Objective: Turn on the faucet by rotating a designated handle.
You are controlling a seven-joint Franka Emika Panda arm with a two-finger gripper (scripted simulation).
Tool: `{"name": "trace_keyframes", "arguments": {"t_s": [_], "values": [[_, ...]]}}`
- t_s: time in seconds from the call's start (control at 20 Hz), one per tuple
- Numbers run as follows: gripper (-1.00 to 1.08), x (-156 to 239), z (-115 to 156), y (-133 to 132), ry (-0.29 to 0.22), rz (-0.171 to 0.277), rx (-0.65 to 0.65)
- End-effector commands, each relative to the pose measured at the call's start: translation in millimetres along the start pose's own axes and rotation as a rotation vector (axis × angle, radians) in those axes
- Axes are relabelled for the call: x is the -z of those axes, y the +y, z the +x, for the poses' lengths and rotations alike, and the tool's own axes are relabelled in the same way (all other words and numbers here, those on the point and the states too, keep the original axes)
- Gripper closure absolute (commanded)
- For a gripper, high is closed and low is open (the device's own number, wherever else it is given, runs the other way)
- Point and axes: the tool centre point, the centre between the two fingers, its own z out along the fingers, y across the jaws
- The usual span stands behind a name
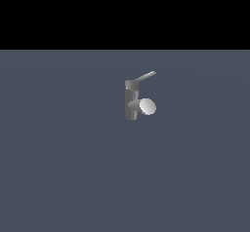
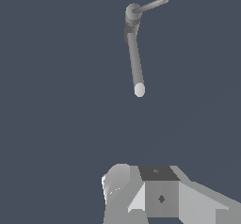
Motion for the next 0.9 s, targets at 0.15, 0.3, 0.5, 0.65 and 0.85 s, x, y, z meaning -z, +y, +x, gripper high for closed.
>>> {"name": "trace_keyframes", "arguments": {"t_s": [0.15,0.3,0.5,0.65,0.85], "values": [[1.08,0,1,-1,-0.002,-0.006,0.012],[1.08,0,5,-5,-0.006,-0.023,0.043],[1.08,-1,7,-7,-0.008,-0.032,0.06],[1.08,-1,7,-6,-0.007,-0.029,0.055],[1.08,-1,13,-6,-0.008,-0.024,0.039]]}}
